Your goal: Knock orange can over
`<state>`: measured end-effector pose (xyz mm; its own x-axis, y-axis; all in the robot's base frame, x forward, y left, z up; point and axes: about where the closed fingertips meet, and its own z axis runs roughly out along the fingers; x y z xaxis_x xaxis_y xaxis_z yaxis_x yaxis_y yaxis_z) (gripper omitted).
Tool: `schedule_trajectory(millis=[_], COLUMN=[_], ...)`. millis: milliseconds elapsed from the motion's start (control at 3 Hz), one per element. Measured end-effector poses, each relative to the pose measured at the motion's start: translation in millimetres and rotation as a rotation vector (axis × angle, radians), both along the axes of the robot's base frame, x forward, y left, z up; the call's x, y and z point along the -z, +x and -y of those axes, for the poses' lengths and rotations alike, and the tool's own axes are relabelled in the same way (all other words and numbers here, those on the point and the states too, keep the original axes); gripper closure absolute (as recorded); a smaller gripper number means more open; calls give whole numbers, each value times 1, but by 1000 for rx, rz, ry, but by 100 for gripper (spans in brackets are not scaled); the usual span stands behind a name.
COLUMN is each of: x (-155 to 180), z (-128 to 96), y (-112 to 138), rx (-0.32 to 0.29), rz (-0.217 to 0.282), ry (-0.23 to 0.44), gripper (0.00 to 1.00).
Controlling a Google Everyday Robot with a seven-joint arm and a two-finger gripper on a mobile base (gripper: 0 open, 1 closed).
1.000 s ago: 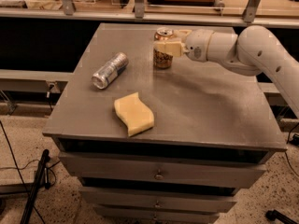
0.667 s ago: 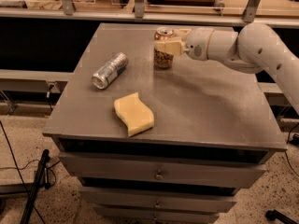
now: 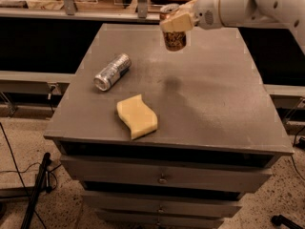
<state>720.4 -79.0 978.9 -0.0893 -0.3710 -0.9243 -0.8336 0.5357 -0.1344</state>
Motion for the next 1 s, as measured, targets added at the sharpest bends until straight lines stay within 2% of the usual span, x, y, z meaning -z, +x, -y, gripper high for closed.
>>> schedule_trajectory(millis=[333,667,1000], x=[-37,-41,-41], z=[11,38,62], y=[4,1,-27], rx=[31,70,83], rz=[-24,-92,-167], ry=[-176,-351,-494], gripper=[100,100,100])
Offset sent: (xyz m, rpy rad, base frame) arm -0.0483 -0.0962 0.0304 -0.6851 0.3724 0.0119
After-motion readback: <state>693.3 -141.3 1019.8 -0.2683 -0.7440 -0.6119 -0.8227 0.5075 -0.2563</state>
